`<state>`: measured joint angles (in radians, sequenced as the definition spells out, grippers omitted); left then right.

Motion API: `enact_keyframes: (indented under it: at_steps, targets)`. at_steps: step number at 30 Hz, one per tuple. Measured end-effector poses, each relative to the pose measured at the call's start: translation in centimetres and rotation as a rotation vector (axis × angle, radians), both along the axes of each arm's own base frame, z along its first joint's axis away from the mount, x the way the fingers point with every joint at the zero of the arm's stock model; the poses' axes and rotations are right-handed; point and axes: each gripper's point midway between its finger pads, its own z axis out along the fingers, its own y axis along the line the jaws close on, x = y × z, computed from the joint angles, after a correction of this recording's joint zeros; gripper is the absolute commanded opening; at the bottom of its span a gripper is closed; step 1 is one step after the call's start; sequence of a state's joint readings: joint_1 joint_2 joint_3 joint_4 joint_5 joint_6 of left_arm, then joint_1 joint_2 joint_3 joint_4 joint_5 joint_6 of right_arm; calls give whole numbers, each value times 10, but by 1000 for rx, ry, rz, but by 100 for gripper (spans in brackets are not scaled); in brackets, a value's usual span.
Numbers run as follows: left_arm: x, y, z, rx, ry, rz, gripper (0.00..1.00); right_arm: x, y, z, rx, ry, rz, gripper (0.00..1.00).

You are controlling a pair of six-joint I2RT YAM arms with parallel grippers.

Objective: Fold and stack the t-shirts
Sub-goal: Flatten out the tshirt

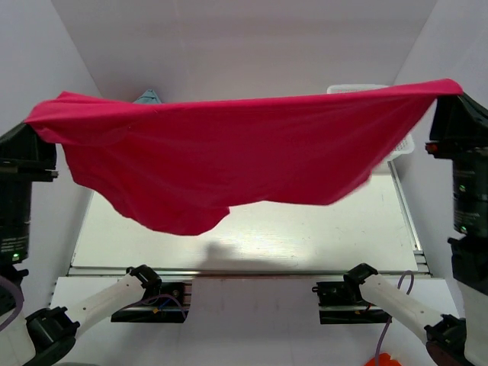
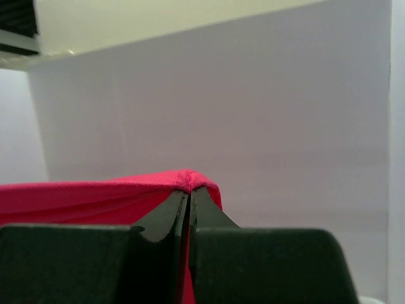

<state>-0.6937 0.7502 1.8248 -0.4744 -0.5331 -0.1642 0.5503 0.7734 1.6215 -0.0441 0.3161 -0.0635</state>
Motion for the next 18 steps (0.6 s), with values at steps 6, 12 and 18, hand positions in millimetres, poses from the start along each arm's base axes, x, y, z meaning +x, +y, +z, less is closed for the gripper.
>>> enact_keyframes:
  at_steps: [6, 12, 18]
  targets:
    - [-8, -8, 15, 41, -49, -49, 0, -36, -10, 8, 3, -72, 48, 0]
    - [-5, -14, 11, 65, -38, -57, 0, -36, -12, 3, 8, -65, 40, 0]
    - [-5, -15, 12, 73, -42, -63, 0, -27, -7, -5, -1, -37, 43, 0]
